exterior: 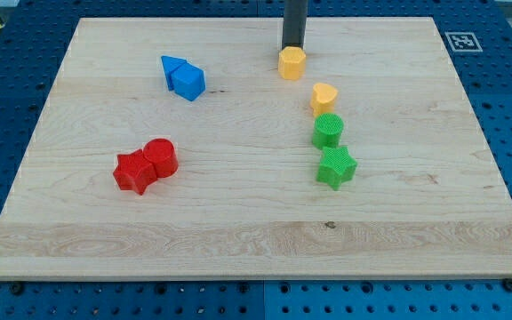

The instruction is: Move the yellow hexagon to the center

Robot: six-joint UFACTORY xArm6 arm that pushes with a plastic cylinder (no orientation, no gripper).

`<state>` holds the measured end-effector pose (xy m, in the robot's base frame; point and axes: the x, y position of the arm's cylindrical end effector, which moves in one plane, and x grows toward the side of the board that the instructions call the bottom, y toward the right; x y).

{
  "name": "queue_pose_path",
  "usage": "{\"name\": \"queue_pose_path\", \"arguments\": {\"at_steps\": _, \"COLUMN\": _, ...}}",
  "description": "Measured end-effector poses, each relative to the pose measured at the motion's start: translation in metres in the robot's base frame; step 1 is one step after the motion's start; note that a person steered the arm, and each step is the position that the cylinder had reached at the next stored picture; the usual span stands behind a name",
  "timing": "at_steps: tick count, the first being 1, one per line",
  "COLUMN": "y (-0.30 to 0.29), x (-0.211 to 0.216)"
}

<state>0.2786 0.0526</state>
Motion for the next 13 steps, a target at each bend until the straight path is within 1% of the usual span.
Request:
{"name": "queue_pose_path", "arguments": {"at_steps": 2, "y": 0.006, "x": -0.008}}
{"name": "queue_pose_path", "arguments": {"at_steps": 4, "y": 0.035, "x": 0.016}}
{"name": "queue_pose_path", "arguments": {"at_steps": 5, "y": 0.011, "x": 0.018}}
{"name": "queue_pose_path", "arguments": {"at_steps": 6, "y": -0.027, "x": 0.018}}
{"name": "queue_pose_path", "arguments": {"at_steps": 7, "y": -0.030, "x": 0.017}}
{"name": "queue_pose_path", "arguments": {"at_steps": 9, "y": -0.063, "x": 0.017}}
{"name": "queue_pose_path", "arguments": {"at_steps": 11, "y": -0.063, "x": 0.036}}
{"name": "queue_pose_path", "arguments": {"at_steps": 13, "y": -0.063, "x": 0.040}}
